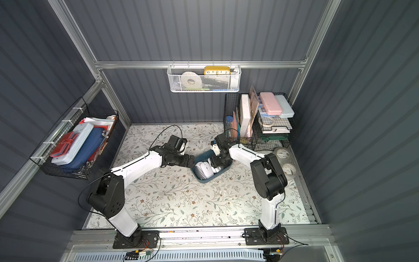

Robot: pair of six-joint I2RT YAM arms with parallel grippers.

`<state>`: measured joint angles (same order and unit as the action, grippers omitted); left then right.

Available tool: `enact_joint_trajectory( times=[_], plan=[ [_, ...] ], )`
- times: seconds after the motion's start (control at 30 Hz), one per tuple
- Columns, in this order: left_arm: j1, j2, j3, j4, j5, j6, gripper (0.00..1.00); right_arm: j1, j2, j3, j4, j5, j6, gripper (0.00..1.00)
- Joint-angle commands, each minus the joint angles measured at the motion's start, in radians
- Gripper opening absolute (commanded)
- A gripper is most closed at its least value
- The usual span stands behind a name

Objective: Take out the mouse from the storage box
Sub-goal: Pick up the mouse from the storage box, then place the mouse at the center of the board.

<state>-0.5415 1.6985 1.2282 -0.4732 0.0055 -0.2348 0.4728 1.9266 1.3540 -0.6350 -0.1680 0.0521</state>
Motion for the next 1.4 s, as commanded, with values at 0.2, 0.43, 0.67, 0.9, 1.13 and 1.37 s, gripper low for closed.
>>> enact_joint_trajectory(
  times=[0.2,0.43,0.67,0.9,1.13,1.37],
  plan=[
    [0.003,-0.100,-0.067,0.049,-0.007,-0.077,0.99,0.009,-0.069,0.001,-0.009,0.044,0.027,0.61],
    [0.003,-0.127,-0.090,0.040,-0.025,-0.107,0.99,0.009,-0.144,0.000,-0.047,0.151,0.082,0.59],
    [-0.009,-0.179,-0.135,0.036,-0.024,-0.194,0.99,-0.013,-0.251,-0.032,-0.116,0.280,0.144,0.59],
    [-0.027,-0.198,-0.185,0.040,-0.024,-0.243,0.99,-0.094,-0.347,-0.111,-0.163,0.345,0.245,0.59],
    [-0.041,-0.184,-0.209,0.062,-0.004,-0.286,0.99,-0.221,-0.372,-0.231,-0.119,0.313,0.317,0.59],
    [-0.071,-0.161,-0.214,0.081,0.022,-0.353,0.97,-0.230,-0.253,-0.250,-0.094,0.335,0.357,0.59]
  ],
)
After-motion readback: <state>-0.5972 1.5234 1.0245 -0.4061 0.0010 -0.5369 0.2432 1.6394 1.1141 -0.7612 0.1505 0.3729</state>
